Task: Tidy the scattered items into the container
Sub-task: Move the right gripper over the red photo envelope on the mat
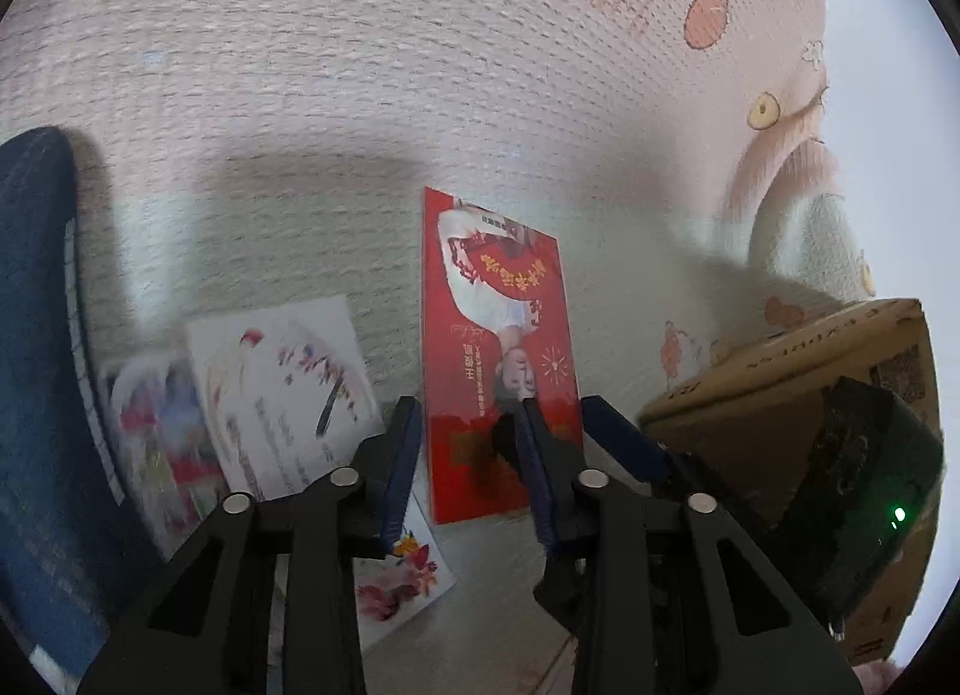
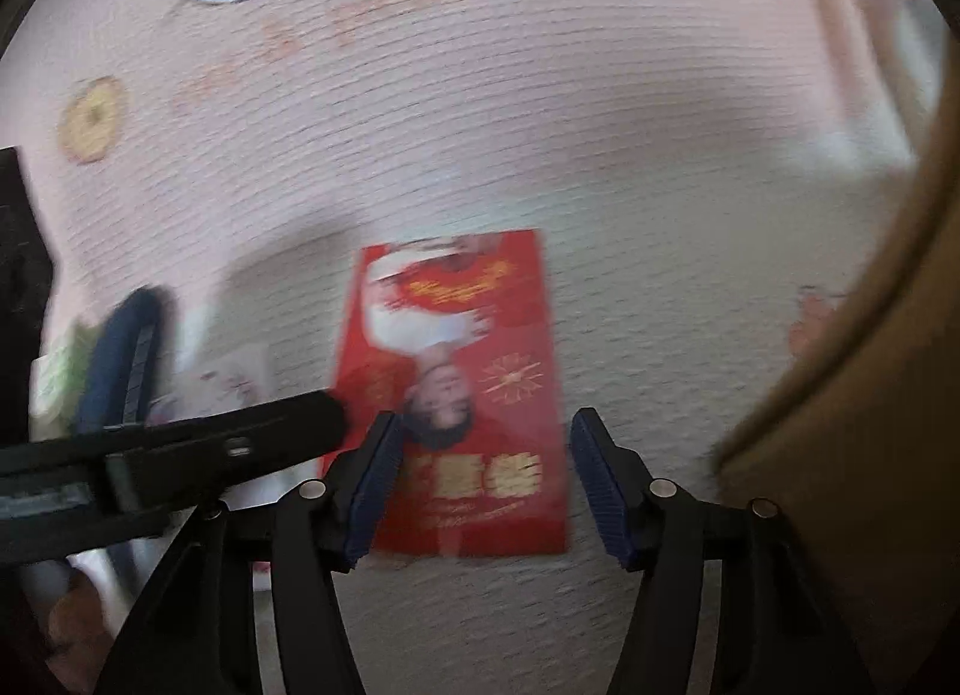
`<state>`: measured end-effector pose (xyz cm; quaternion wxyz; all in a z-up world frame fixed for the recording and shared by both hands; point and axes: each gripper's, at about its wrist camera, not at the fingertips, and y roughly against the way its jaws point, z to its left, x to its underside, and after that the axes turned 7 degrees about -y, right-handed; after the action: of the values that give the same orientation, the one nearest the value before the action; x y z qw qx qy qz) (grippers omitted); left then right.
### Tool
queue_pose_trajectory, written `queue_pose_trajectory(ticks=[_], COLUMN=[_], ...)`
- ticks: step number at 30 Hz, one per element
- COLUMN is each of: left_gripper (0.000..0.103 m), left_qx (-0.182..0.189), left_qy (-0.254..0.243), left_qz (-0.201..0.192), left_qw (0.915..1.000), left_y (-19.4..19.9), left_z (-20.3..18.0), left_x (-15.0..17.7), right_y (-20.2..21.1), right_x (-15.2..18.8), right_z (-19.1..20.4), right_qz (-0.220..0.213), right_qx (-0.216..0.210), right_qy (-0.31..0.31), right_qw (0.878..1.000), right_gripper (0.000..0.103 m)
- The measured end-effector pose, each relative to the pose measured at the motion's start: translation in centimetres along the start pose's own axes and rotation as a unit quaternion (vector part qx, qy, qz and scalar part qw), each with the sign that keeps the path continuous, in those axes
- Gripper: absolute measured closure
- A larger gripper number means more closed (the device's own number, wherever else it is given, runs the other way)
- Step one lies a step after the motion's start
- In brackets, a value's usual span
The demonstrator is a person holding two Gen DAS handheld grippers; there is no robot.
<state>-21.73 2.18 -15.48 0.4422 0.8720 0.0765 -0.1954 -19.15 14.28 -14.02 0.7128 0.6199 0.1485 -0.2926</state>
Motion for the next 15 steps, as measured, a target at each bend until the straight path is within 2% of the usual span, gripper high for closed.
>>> queue_pose_trajectory(ticks=[2, 5, 8, 14, 15], left_gripper=[0.072, 0.082, 0.083, 0.083, 0.083], left_qx=[-0.001, -0.016, -0.024, -0.069, -0.078], left_qy=[0.007, 0.004, 0.012, -0.026, -0.032], left_qz=[0.001, 0.009, 0.016, 0.039, 0.049], left_qw=[1.0000, 0.9998, 0.9995, 0.9965, 0.9952], left_y=[0.4, 1.0, 2.0, 3.7, 3.8], left_z=[0.4, 0.6, 0.8, -0.5, -0.9], left_x=[0.5, 1.4, 2.9, 5.4, 5.7], right_y=[0.1, 0.4, 0.8, 2.7, 1.8], right_x=[0.6, 1.2, 1.8, 4.0, 4.3], right_z=[0.6, 0.7, 0.9, 3.4, 3.3], right_qz=[0.004, 0.014, 0.032, 0.079, 0.088], right_qx=[-0.010, -0.036, -0.048, -0.050, -0.051], right_qy=[0.018, 0.021, 0.034, 0.076, 0.077], right_qw=[1.000, 0.999, 0.998, 0.993, 0.992], right_gripper=[0.049, 0.050, 0.053, 0.055, 0.055])
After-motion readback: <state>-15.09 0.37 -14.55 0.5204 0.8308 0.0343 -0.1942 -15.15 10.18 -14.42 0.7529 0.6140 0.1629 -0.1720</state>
